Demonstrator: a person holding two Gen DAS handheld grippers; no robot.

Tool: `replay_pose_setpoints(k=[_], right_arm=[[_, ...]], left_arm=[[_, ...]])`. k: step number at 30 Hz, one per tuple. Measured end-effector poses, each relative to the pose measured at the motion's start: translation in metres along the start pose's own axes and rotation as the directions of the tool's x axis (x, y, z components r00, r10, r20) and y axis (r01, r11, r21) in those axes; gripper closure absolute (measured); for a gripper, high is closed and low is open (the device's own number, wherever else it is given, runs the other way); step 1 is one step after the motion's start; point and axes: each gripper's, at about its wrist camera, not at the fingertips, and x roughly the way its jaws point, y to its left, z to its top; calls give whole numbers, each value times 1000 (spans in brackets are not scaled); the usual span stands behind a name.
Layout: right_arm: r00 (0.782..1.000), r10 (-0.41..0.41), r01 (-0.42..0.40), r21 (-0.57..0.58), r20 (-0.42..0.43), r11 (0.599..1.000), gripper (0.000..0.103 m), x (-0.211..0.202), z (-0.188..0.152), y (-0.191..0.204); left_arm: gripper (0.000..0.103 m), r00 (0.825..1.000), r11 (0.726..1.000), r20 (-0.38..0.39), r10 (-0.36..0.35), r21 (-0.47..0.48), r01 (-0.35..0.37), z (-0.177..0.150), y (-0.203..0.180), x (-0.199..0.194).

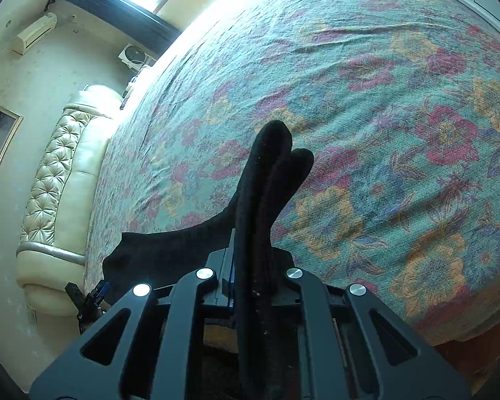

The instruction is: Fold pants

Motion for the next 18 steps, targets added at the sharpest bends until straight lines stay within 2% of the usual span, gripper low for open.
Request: replay_pose_setpoints(k=[7, 14, 18], right_arm=[[1000, -1, 3, -80, 20, 997, 92, -12, -4, 92], [999, 13, -8, -157, 30, 988, 92, -1, -17, 175], [1000, 15, -14, -196, 2, 980, 92, 19, -28, 216]], left_arm=[[5, 995, 995, 38, 88, 49, -90, -1, 12, -8], [5, 998, 996, 21, 65, 66, -66, -2, 11, -6], [5, 998, 996, 16, 55, 72, -56, -3, 9, -7]])
